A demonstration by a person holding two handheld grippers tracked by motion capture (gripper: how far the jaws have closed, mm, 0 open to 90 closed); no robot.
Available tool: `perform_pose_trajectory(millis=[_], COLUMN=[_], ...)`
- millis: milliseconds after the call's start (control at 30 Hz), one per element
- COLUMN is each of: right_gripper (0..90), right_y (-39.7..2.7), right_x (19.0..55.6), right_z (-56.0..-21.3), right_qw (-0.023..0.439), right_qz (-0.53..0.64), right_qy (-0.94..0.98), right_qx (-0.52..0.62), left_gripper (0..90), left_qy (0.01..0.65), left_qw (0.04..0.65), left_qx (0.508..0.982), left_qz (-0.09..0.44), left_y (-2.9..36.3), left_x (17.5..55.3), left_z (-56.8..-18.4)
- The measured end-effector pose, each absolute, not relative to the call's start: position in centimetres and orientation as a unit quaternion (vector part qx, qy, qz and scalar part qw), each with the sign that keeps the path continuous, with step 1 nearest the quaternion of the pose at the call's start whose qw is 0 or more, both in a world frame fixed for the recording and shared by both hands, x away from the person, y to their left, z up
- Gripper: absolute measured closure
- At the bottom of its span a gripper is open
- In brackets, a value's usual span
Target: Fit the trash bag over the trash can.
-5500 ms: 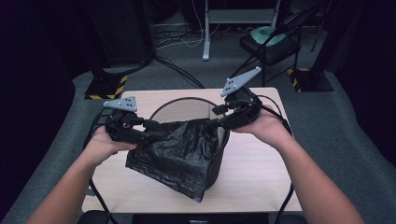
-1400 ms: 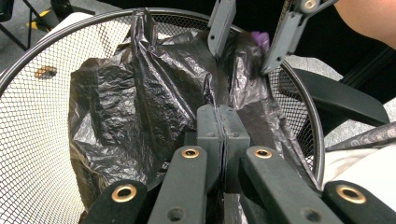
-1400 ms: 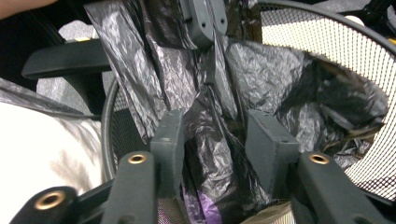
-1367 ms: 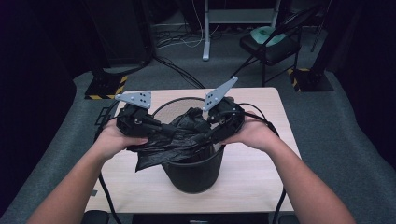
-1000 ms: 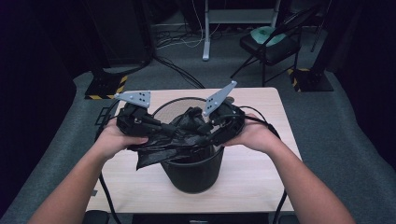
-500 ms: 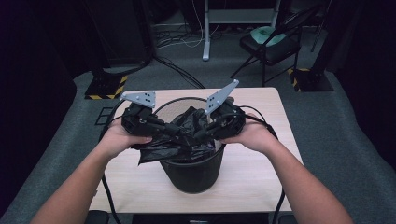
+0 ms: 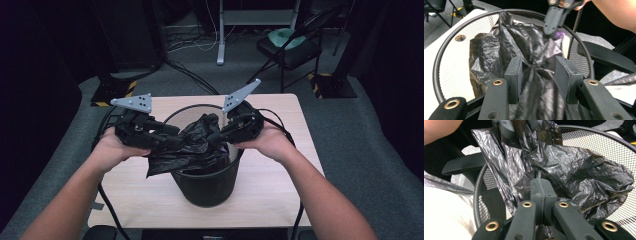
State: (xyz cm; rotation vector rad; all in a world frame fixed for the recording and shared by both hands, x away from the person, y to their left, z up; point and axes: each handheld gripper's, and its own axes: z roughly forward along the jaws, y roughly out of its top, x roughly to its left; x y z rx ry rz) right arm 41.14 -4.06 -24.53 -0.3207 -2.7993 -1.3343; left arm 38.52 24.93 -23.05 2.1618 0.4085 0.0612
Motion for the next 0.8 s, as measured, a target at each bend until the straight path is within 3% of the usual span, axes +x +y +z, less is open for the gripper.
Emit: perform_pose_trajectory(millis=[400, 533, 633, 800], right_gripper=[89.8, 89.8, 89.8, 89.7], right_y=[-3.5, -3.4, -3.2, -3.1], right_x=[41.5, 41.9, 41.9, 41.7], right_z=[-23.3, -23.0, -22.9, -22.8], right_qw=[0.014, 0.018, 0.02, 0.015], right_qz=[-0.446, -0.454, -0.456, -0.457], right_qy=[-0.888, -0.883, -0.882, -0.883], right_qx=[-0.108, -0.115, -0.113, -0.106], left_gripper=[40.3, 38.6, 48.3, 81.7], left_qy=[0.153, 0.148, 0.139, 0.135], left_qw=[0.44, 0.425, 0.418, 0.423], left_qx=[0.884, 0.892, 0.897, 0.896], left_qz=[0.038, 0.039, 0.035, 0.029], left_y=[24.5, 23.5, 23.1, 23.1], left_x=[37.4, 37.5, 37.7, 38.5], left_z=[-23.9, -24.2, -24.4, -24.7])
